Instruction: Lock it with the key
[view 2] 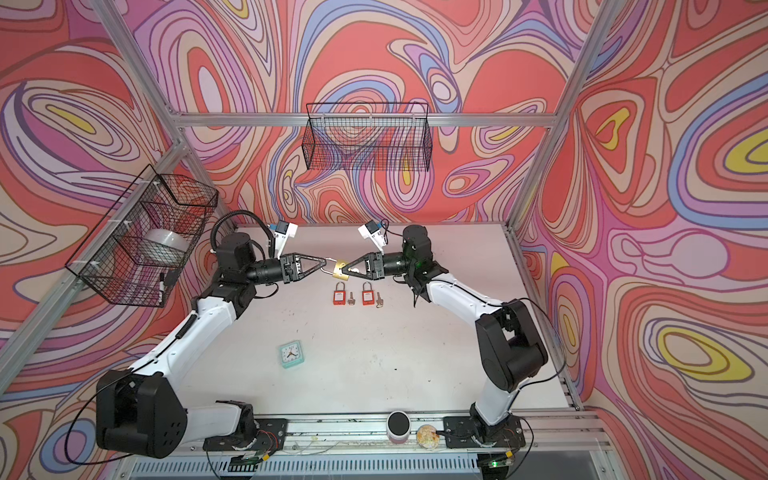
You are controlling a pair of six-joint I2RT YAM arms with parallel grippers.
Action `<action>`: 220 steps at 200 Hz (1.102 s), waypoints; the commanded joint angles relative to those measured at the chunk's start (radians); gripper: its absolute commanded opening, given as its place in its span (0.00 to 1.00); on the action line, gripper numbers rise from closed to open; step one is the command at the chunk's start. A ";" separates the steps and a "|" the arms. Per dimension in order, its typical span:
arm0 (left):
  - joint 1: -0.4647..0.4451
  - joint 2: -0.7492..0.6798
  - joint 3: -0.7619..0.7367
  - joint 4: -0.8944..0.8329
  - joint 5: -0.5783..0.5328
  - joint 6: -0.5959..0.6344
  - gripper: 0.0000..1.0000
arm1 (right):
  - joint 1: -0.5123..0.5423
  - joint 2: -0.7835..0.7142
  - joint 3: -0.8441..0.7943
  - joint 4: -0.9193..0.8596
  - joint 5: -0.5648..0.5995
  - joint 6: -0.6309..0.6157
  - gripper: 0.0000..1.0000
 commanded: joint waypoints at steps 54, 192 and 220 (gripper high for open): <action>-0.030 -0.039 -0.068 0.100 0.027 -0.047 0.00 | 0.005 0.002 0.048 0.089 0.052 0.037 0.00; -0.208 0.024 -0.045 0.168 -0.102 -0.042 0.00 | 0.090 0.043 0.089 0.117 0.124 0.022 0.00; -0.103 0.049 -0.103 0.484 -0.074 -0.290 0.00 | 0.116 0.111 0.042 0.324 0.072 0.191 0.00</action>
